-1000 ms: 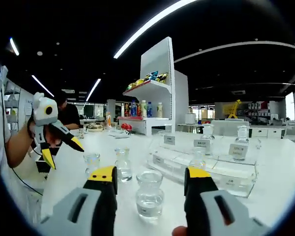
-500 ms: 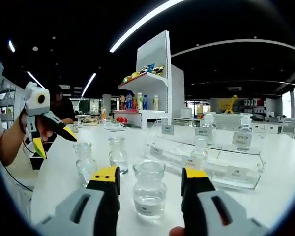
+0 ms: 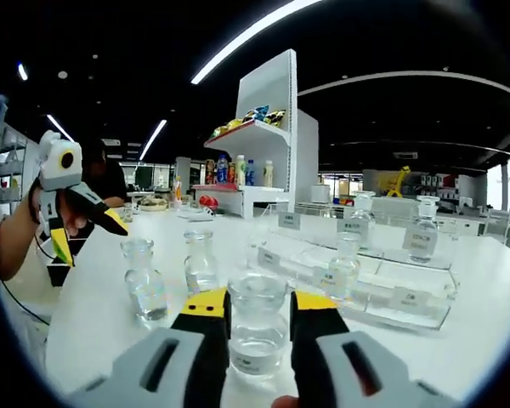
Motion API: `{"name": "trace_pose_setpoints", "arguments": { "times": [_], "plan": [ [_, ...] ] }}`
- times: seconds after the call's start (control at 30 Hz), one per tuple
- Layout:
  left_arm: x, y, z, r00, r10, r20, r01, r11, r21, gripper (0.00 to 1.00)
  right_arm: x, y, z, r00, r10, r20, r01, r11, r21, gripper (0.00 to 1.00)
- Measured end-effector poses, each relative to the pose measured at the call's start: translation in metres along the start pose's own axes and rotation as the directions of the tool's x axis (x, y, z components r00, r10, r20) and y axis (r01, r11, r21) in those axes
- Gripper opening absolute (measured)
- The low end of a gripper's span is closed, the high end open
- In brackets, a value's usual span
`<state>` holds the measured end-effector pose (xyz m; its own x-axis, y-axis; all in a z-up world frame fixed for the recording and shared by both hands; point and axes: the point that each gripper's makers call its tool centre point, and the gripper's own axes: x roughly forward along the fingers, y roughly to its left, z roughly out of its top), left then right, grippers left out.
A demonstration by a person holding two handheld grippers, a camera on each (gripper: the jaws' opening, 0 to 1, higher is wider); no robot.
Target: Identify the label on the chemical reagent bottle, grasp the chemical reagent bottle, and place it in the designated position on the reagent rack
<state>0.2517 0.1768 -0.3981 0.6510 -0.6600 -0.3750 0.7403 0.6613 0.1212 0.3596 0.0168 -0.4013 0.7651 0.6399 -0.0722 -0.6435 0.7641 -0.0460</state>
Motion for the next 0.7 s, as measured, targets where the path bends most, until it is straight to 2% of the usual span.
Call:
{"name": "trace_pose_setpoints", "arguments": {
  "times": [0.23, 0.5, 0.7],
  "plan": [
    [-0.0009, 0.0032, -0.002, 1.0, 0.005, -0.013, -0.005, 1.0, 0.001, 0.6, 0.0007, 0.0048, -0.0077, 0.999, 0.013, -0.032, -0.013, 1.0, 0.01, 0.22],
    [-0.0001, 0.0004, 0.0001, 1.0, -0.016, -0.013, 0.016, 1.0, -0.004, 0.6, 0.0027, 0.0042, -0.0084, 0.998, 0.009, -0.069, -0.01, 1.0, -0.007, 0.2],
    [-0.0016, -0.0021, 0.0036, 1.0, -0.031, 0.001, 0.031, 0.999, -0.015, 0.6, 0.0021, 0.0065, -0.0084, 0.999, -0.01, -0.052, 0.009, 1.0, -0.013, 0.19]
  ]
}}
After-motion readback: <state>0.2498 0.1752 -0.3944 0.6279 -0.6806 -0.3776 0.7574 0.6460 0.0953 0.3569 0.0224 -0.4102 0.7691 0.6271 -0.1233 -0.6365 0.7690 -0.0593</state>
